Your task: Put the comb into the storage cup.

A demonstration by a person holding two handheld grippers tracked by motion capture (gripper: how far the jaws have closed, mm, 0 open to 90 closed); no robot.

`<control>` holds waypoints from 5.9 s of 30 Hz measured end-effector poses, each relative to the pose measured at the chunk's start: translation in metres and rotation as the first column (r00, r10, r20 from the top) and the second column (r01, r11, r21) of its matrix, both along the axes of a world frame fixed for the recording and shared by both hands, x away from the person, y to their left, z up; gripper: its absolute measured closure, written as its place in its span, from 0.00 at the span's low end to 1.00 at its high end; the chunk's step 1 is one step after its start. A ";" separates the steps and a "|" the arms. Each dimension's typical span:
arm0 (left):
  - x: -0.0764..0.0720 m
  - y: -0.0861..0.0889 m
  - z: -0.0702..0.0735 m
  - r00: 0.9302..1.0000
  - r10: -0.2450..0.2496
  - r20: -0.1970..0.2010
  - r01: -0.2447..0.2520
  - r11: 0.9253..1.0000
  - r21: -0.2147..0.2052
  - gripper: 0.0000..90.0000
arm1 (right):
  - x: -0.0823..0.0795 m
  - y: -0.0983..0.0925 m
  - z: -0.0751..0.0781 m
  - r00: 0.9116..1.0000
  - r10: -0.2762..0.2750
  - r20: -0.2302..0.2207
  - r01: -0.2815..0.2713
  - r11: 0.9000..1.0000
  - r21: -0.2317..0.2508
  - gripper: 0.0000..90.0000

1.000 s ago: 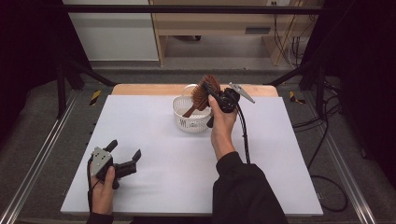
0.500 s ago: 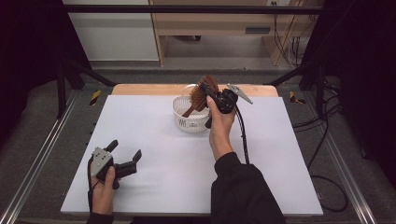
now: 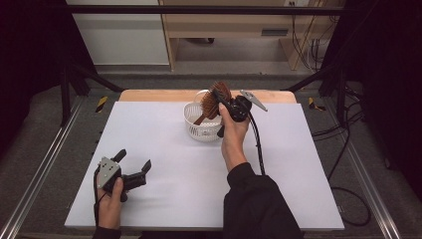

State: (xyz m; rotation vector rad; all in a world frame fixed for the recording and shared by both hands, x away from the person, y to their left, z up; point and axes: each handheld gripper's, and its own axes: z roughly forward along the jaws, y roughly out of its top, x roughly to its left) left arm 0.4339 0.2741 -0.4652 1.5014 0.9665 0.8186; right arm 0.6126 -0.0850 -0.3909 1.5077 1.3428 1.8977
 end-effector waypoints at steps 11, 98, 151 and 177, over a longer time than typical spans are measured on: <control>0.000 0.000 0.000 1.000 -0.003 -0.001 0.003 1.000 0.001 0.02 | 0.000 0.001 -0.002 1.000 0.006 -0.002 -0.006 1.000 -0.008 0.56; 0.000 -0.003 -0.001 1.000 -0.012 -0.006 0.012 1.000 0.003 0.02 | 0.010 -0.038 -0.021 0.994 0.039 -0.106 -0.045 0.998 -0.052 0.47; 0.001 0.008 -0.001 0.999 0.036 0.014 -0.037 0.999 0.006 0.01 | -0.006 -0.058 -0.003 0.995 0.086 -0.046 -0.096 0.943 -0.320 0.08; 0.002 0.007 -0.001 1.000 0.024 0.014 -0.024 1.000 0.002 0.01 | -0.016 -0.061 0.022 0.998 0.061 0.003 -0.055 0.918 -0.392 0.08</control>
